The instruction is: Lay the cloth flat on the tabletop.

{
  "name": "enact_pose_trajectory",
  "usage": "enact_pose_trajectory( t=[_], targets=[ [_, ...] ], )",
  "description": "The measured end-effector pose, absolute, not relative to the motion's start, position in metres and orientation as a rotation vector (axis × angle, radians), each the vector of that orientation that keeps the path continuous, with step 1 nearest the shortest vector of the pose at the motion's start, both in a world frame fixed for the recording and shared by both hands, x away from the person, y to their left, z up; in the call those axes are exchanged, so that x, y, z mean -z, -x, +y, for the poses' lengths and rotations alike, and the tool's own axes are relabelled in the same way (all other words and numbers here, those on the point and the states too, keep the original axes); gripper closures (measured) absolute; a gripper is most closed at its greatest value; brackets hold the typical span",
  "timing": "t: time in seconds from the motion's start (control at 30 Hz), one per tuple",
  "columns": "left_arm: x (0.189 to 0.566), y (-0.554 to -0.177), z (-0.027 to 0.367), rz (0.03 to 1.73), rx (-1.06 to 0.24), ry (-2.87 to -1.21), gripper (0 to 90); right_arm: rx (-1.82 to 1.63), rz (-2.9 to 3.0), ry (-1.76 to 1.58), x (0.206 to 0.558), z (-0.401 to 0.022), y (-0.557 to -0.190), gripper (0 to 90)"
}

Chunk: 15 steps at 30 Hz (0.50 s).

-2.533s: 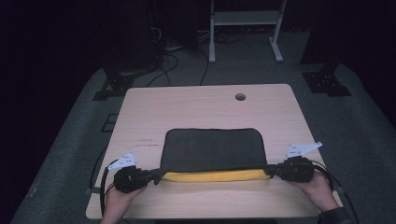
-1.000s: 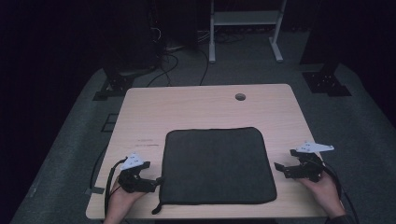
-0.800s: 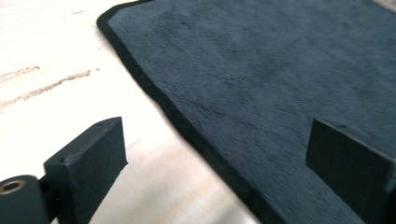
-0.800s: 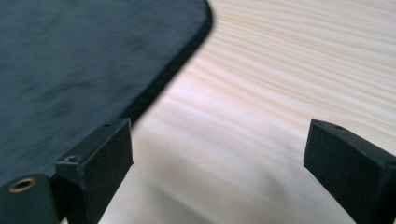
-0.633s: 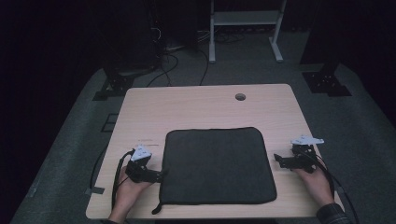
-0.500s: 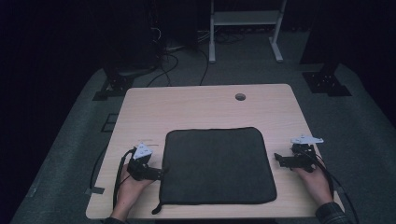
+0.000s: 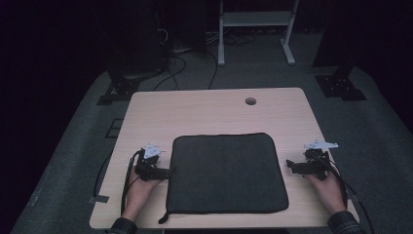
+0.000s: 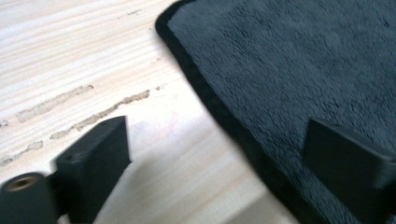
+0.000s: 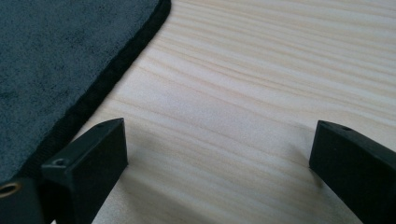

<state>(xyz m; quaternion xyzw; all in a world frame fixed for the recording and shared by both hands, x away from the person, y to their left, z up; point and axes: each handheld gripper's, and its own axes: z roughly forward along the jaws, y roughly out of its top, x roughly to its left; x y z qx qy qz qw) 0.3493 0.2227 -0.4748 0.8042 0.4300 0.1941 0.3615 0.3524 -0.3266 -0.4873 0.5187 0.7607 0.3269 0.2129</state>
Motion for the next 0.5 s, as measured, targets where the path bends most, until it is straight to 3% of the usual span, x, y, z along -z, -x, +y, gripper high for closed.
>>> enact_pose_trajectory(
  t=[0.33, 0.5],
  targets=[
    [0.4797, -0.3532, 0.2171, 1.129, -0.509, -2.093, 14.0, -0.908, 2.112, -1.439, 0.4874, -0.3266, -0.3520, 3.3],
    [0.4805, -0.3485, 0.2169, 1.111, -0.508, -2.073, 22.2, -0.908, 2.113, -1.438, 0.4874, -0.3266, -0.3518, 3.3]
  ],
)
